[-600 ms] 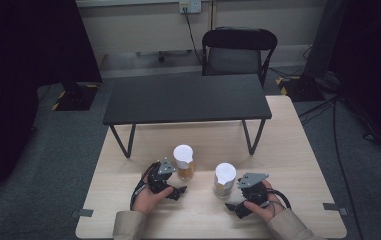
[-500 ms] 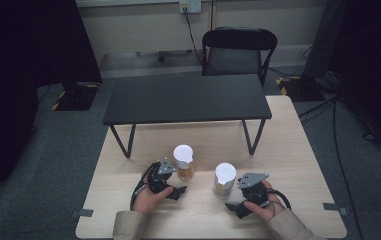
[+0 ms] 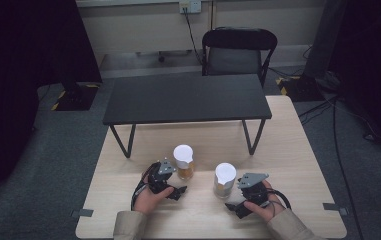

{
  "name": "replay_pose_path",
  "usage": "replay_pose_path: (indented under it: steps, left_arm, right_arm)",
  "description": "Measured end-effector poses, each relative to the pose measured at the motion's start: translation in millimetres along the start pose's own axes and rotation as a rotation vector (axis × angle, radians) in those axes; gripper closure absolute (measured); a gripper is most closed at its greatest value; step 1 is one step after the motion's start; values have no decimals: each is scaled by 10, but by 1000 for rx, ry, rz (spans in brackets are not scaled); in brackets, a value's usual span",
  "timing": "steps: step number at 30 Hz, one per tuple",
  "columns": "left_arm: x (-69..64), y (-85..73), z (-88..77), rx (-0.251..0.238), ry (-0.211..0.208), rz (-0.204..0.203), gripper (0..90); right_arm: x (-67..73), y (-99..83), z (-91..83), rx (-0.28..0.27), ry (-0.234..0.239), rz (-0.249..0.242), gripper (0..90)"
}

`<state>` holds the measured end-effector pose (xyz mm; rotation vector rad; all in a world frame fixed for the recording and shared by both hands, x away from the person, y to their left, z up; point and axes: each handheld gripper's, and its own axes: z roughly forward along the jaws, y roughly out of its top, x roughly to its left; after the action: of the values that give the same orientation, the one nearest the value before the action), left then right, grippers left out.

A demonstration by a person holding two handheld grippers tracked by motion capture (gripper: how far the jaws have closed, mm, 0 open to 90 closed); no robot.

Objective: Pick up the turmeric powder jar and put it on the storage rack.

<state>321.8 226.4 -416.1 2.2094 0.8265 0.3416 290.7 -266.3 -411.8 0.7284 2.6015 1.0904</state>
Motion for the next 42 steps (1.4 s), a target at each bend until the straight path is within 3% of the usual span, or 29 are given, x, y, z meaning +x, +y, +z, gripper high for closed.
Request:
replay_pose_path:
  steps: [10, 16, 28, 42]
  left_arm:
    - [-25, 12, 6, 1, 13, -6, 0]
    - [-3, 14, 19, -19, -1, -14, 15]
    - [27, 47, 22, -68, -6, -80, 14]
    - [82, 173, 54, -102, -20, -104, 12]
  right_arm:
    - [0, 0, 0, 0, 0, 0, 0]
    - [-1, 0, 0, 0, 0, 0, 0]
    - [-1, 0, 0, 0, 0, 0, 0]
    - [-1, 1, 0, 0, 0, 0, 0]
